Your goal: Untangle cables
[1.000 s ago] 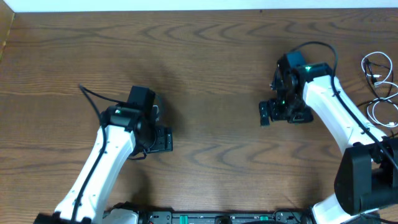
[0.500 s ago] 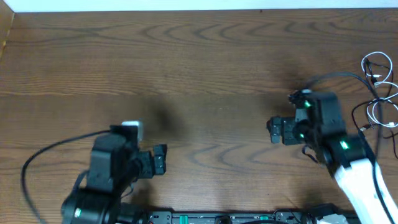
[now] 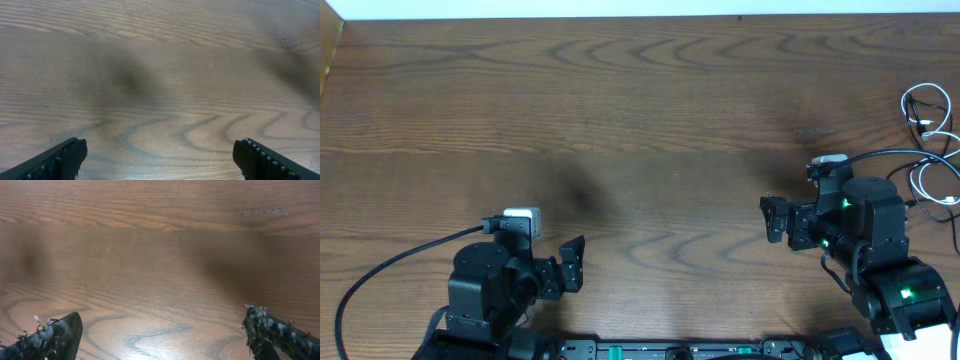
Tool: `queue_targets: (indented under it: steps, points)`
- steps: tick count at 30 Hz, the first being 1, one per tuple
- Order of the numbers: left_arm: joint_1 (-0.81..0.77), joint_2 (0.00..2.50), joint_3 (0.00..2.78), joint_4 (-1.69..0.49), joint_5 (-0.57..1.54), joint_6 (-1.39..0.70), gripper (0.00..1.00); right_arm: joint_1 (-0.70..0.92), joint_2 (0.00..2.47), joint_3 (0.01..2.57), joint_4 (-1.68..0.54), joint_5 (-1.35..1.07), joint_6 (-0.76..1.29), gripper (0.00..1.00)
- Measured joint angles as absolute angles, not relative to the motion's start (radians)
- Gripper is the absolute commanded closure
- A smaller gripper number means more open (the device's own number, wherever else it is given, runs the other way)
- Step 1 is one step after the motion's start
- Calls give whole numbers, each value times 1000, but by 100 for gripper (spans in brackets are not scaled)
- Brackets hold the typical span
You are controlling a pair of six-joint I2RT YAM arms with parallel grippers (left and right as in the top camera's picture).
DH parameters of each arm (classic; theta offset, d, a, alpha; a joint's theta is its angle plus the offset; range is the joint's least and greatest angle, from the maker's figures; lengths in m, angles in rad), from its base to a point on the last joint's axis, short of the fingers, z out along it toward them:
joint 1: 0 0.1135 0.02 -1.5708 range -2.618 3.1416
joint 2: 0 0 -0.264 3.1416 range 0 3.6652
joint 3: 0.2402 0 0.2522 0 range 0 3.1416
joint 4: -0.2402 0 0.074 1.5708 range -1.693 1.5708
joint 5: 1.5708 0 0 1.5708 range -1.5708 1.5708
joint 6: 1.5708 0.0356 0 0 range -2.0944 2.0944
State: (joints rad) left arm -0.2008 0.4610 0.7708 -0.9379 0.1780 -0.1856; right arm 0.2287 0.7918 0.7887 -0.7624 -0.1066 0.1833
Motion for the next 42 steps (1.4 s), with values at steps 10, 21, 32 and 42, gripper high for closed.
queue_targets:
  steps: [10, 21, 32, 42]
  points:
    - [-201, 461, 771, -937, 178, -186, 2, 229, 792, 789, -762, -107, 183, 1]
    - [-201, 461, 771, -938, 178, -186, 2, 227, 724, 752, -777, -104, 183, 1]
    - [-201, 462, 770, -938, 178, -186, 2, 157, 413, 463, -553, -102, 183, 1]
    - [-201, 463, 770, -938, 178, -186, 2, 155, 158, 181, -66, -104, 183, 1]
